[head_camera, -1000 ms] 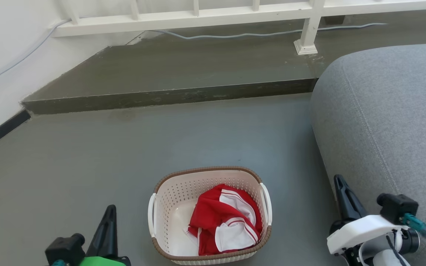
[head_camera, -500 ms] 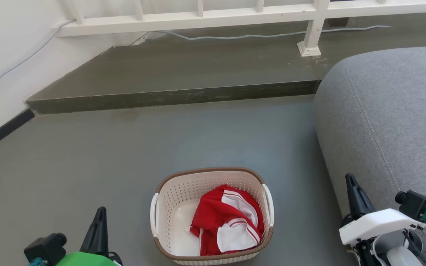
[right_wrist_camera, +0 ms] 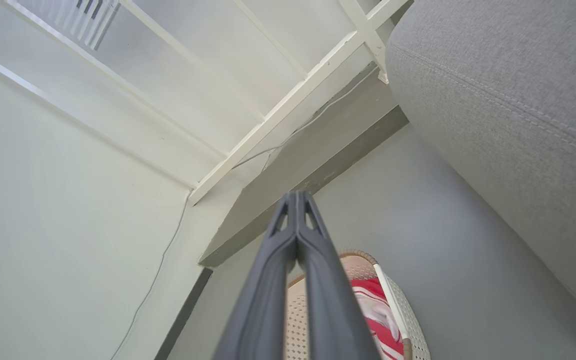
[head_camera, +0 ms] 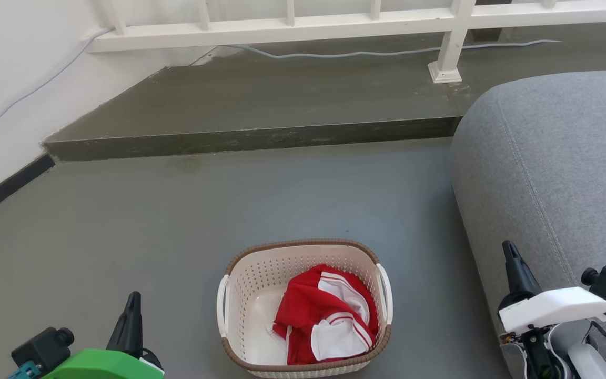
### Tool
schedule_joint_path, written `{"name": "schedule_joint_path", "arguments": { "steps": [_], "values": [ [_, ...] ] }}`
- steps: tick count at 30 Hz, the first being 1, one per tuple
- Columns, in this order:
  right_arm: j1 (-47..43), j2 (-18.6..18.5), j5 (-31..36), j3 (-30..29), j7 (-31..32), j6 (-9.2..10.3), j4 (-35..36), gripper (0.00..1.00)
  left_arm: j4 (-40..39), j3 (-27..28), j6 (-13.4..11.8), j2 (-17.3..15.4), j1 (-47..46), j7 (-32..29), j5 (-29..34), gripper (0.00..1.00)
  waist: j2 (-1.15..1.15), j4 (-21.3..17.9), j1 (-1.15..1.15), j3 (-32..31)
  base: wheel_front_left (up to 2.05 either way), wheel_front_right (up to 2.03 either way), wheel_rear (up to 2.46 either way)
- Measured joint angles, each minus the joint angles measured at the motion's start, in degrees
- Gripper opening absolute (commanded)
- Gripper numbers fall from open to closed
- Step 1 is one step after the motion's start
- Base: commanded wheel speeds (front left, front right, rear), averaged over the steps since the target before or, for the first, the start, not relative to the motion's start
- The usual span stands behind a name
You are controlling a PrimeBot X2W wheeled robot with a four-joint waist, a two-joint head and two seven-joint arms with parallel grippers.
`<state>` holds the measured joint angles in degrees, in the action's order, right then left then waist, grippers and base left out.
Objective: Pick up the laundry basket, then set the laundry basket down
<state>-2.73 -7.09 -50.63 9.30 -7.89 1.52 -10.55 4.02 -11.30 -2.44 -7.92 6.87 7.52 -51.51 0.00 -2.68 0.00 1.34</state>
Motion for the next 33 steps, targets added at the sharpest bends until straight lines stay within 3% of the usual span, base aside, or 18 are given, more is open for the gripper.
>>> {"name": "schedule_joint_path", "arguments": {
  "steps": [33],
  "values": [
    [2.52, 0.74, -26.81, -6.94, 6.01, -4.24, -2.08, 0.0, 5.28, 5.53, 4.74, 0.59, -4.71, -5.03, -26.75, 0.0, 0.0, 1.58, 0.0, -0.66, 0.0, 0.0, 0.0]
  ]
}}
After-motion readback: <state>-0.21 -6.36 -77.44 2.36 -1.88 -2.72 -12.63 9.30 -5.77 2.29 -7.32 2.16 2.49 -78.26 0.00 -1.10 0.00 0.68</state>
